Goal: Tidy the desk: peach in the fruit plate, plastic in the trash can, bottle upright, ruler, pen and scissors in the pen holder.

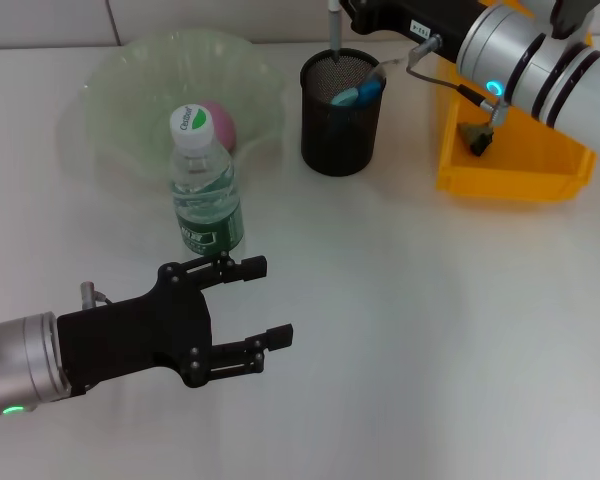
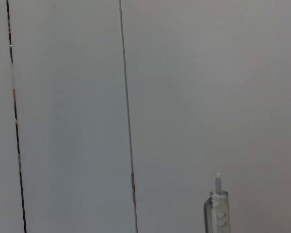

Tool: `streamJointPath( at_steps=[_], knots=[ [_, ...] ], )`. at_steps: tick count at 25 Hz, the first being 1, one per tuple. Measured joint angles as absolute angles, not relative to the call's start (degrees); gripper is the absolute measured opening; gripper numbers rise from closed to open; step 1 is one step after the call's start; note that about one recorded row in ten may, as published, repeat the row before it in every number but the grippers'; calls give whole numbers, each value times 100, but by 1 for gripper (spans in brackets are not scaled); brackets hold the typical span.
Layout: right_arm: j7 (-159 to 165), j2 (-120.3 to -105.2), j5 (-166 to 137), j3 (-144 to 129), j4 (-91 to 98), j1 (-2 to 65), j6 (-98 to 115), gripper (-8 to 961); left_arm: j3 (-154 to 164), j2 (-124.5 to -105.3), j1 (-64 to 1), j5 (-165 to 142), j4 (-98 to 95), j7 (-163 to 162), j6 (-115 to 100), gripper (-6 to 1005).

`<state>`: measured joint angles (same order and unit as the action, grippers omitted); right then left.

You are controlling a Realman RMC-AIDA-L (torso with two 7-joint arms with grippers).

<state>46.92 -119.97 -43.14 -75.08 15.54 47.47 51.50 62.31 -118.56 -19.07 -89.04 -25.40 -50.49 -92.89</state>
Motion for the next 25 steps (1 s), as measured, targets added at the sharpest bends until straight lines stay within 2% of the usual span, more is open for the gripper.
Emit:
streamJointPath(
  at_steps=[14, 19, 24, 25],
  knots=[
    [4579, -11997, -4341, -7767, 1464, 4694, 5150, 144, 6240, -11856, -1880, -8903, -2540, -5045, -9258, 782],
    [4571, -11997, -4329, -7806, 1432, 4642, 5182, 306, 6240, -11856, -1880, -8903, -2540, -5041, -9247, 782],
    [4659, -11984, -4198, -7679, 1918, 4081, 6028, 417, 6206, -11856, -1858, -8880, -2540, -5036, -9270, 782],
    [4965, -11951, -4077, -7645, 2409, 3608, 6526, 437, 6199, -11856, -1851, -8872, -2540, -5036, -9275, 782]
  ],
)
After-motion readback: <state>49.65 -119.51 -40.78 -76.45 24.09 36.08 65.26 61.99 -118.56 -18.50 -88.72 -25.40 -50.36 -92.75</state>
